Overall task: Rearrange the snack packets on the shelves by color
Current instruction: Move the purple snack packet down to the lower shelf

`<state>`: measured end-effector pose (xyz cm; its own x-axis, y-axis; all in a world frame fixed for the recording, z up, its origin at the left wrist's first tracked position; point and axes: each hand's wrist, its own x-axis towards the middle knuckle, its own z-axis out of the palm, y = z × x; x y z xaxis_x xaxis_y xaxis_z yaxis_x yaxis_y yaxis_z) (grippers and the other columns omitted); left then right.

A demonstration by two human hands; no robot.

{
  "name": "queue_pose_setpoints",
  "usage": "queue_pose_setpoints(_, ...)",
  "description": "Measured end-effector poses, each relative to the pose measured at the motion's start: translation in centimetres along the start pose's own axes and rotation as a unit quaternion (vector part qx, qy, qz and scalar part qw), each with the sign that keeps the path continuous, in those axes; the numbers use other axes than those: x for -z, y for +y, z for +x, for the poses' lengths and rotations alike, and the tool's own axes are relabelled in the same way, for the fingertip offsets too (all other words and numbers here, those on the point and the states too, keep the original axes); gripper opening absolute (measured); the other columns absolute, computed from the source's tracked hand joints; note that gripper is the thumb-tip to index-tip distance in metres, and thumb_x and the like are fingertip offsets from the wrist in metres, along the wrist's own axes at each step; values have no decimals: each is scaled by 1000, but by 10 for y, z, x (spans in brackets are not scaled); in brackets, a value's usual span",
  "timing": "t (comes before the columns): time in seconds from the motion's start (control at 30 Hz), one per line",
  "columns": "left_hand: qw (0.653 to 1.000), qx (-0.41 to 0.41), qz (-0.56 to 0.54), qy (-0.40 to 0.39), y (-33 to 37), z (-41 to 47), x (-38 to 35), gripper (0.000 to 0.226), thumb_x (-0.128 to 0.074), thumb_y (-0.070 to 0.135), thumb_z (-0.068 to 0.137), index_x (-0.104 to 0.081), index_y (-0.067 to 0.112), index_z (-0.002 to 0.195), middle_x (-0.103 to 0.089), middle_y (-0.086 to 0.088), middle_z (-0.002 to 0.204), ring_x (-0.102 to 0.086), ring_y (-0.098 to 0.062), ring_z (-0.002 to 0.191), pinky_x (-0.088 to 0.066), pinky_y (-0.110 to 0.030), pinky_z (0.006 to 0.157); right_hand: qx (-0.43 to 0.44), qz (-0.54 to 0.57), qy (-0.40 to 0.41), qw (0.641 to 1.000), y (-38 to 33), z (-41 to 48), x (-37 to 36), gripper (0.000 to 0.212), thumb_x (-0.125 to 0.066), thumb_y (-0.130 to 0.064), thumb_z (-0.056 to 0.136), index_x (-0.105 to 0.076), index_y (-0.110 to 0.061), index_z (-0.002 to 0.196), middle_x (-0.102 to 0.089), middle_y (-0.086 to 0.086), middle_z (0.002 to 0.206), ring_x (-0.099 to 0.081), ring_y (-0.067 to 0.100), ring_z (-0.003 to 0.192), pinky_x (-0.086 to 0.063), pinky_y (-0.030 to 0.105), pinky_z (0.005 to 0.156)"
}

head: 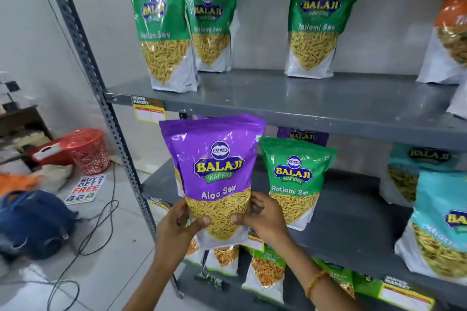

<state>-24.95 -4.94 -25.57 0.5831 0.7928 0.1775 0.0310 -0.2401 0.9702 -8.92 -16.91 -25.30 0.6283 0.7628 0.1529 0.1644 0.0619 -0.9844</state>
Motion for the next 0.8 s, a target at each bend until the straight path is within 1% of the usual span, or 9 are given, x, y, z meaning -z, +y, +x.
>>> queue_pose_setpoints(0.1, 1000, 16, 8, 3, -30, 24, -18, 42, -74, -4, 67, -60, 8, 105, -70, -11, 92, -65, -17, 80, -47, -8, 58, -39, -27, 13, 999, 26, 26, -5, 50, -80, 9, 55, -63, -3, 101, -67, 1, 95, -64, -8, 77, -47, 5, 67)
queue_pose_setpoints(0.17, 1000, 28, 10, -4, -49, 49, -28, 47, -75, 1, 68, -57, 10, 110, -70, -10, 98, -67, -10, 85, -49, -9, 62, -60, -51, 29, 997, 42, 47, -7, 50, -81, 2, 57, -63, -8, 103, -66, 1, 98, -65, 9, 91, -49, 11, 73)
queue_pose_setpoints(0.23, 999, 40, 7, -23, -65, 73, -37, 55, -75, 9, 69, -53, 15, 119, -68, -10, 110, -66, -14, 99, -54, -20, 75, -86, -76, 53, 992, 55, 67, -8, 47, -80, -3, 61, -63, -15, 103, -66, -4, 97, -63, 16, 95, -48, 15, 74)
queue_pose_setpoints(0.3, 998, 53, -1, -34, -75, 93, -46, 58, -73, 8, 72, -48, 17, 124, -66, -9, 115, -61, -20, 105, -53, -38, 88, -102, -91, 76, 988, 64, 84, -10, 44, -78, -4, 64, -63, -18, 103, -66, -4, 94, -62, 14, 90, -48, 7, 68)
queue_pose_setpoints(0.43, 997, 65, 5, -29, -93, 121, -58, 59, -74, 18, 70, -47, 16, 122, -61, -5, 99, -57, -26, 89, -50, -46, 79, -125, -117, 101, 980, 84, 109, -13, 42, -77, -8, 65, -58, -32, 93, -69, -2, 91, -65, 20, 92, -55, 45, 87)
queue_pose_setpoints(0.53, 996, 80, 0, -27, -104, 127, -61, 63, -71, 24, 67, -44, 22, 123, -63, -7, 107, -59, -33, 102, -52, -50, 78, -115, -107, 111, 981, 90, 112, -15, 36, -77, -24, 60, -58, -40, 86, -71, -3, 95, -67, 19, 95, -56, 49, 84)
queue_pose_setpoints(0.63, 997, 65, -19, -34, -106, 129, -64, 67, -71, 17, 69, -40, 20, 129, -59, -11, 124, -56, -29, 114, -50, -48, 91, -99, -92, 119, 984, 103, 114, -14, 51, -77, -49, 50, -55, -46, 96, -73, 0, 100, -67, 19, 96, -57, 50, 78)
queue_pose_setpoints(0.73, 998, 35, -24, -43, -98, 124, -67, 73, -74, 17, 69, -37, 25, 132, -53, -2, 133, -52, -18, 122, -48, -43, 98, -74, -92, 116, 986, 108, 106, -15, 70, -71, -46, 62, -43, -38, 126, -70, 0, 114, -65, 16, 106, -56, 48, 86)
queue_pose_setpoints(0.8, 1000, 9, 0, -4, -90, 108, -69, 73, -75, 10, 70, -37, 29, 130, -49, 8, 131, -49, -9, 118, -43, -30, 96, -43, -101, 133, 985, 95, 81, -13, 59, -70, -39, 72, -47, -33, 126, -71, -7, 108, -66, 9, 101, -58, 36, 83)
